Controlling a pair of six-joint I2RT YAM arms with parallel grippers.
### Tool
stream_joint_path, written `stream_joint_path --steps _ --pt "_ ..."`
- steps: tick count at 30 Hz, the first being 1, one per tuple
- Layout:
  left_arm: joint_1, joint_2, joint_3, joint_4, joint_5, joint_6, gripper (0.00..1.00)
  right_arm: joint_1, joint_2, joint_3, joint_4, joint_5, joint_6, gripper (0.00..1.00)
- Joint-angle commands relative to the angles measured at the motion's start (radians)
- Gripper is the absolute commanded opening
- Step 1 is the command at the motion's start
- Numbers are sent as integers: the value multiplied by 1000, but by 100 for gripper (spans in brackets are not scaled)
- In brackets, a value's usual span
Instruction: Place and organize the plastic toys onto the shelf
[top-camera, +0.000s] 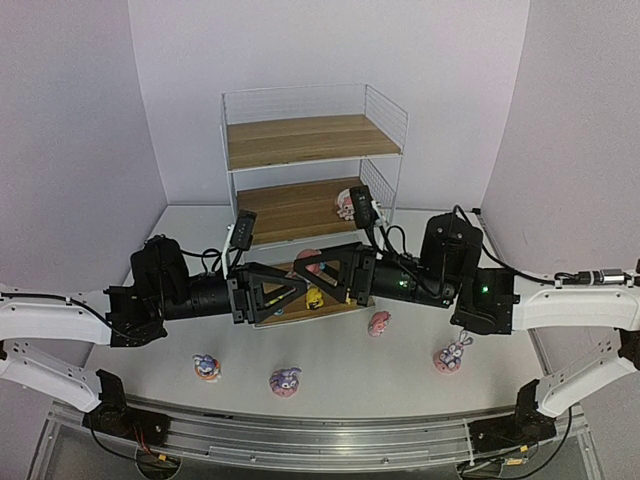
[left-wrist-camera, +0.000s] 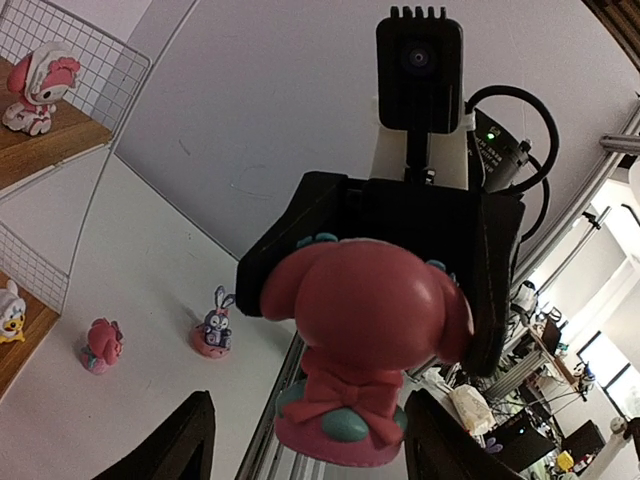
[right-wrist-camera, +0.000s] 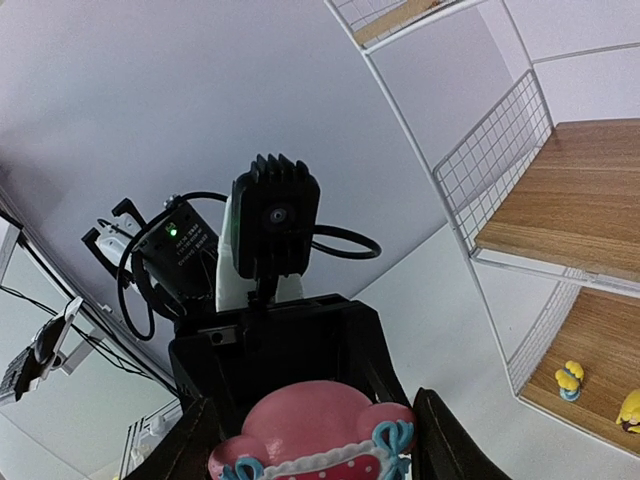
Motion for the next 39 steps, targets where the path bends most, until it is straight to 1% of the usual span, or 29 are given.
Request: stream_joint_path --steps 1,3,5,6,7,10,16,21,25,32,39 --pt "1 -21 26 -26 -22 -4 76 6 -60 14 -22 118 -30 6" --pt "1 -37 23 -59 -37 -4 84 5 -65 31 -81 165 -43 6" --pt "1 -59 14 -91 -65 -8 90 6 -61 66 -157 241 -61 6" --pt "1 -73 11 -123 -84 -11 98 6 -54 83 -202 285 -81 6" --pt "1 -87 11 -157 -109 -16 99 6 -43 104 -245 328 -98 6" --pt "1 -144 7 -275 -198 -33 100 7 7 172 -340 419 -152 6" --pt "1 -289 -2 -498 -390 -84 99 6 99 262 -351 511 -271 7" --pt "2 -381 15 -686 -526 -137 100 6 185 338 -353 622 -314 8" --pt "2 -423 12 -745 -560 -158 99 6 243 389 -353 711 -327 10" --pt "2 -450 1 -773 -569 -169 100 5 351 483 -353 767 -378 10" --pt "2 -454 7 -800 -583 -168 100 3 412 542 -349 811 -414 10"
